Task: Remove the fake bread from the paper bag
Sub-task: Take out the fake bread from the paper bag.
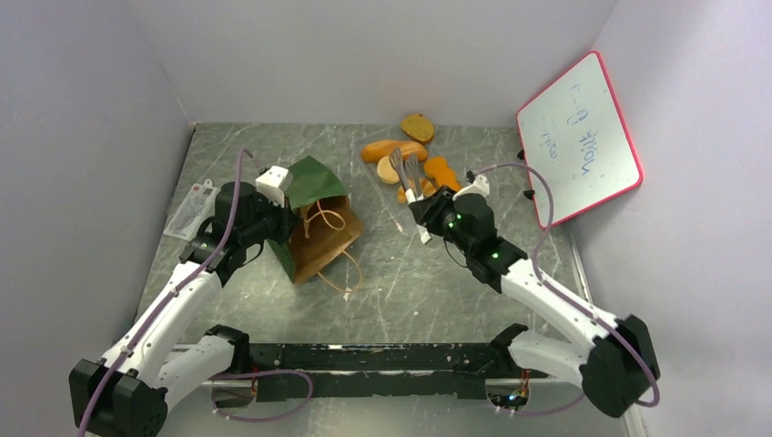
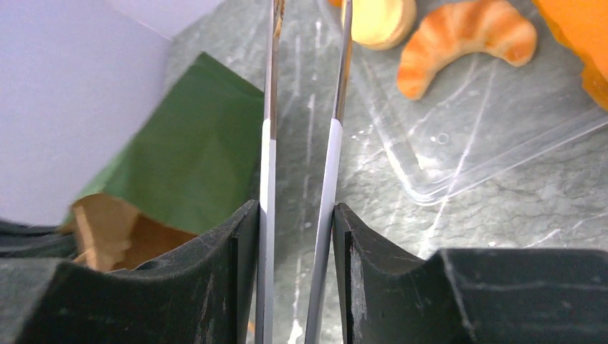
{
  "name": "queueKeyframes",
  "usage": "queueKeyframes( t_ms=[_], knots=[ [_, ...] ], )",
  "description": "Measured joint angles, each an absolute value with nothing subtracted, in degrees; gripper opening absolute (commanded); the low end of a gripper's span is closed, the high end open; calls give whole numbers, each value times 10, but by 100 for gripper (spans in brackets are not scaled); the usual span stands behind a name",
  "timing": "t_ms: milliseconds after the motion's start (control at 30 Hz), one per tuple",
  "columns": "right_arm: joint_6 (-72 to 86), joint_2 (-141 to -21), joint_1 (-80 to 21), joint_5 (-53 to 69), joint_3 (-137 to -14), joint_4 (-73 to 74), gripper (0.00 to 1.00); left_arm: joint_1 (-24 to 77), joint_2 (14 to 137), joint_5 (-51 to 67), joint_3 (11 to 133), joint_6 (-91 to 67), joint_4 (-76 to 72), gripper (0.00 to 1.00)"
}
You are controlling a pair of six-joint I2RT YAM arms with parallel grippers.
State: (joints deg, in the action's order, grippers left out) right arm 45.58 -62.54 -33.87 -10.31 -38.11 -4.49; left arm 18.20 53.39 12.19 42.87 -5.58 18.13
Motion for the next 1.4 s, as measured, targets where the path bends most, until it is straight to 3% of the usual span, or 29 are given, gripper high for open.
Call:
queueKeyframes(
  t_ms=[267,667,1400],
  knots=[
    [467,-505,-368,-89,-381,34,40,182,543,114,418,-56,168,7],
    [488,-440,-478,-79,-381,160,37,182,598,98,422,-53,140,7],
    [518,-477,-538,-20,-379,191,36,182,668,90,436,-47,76,7]
  ],
)
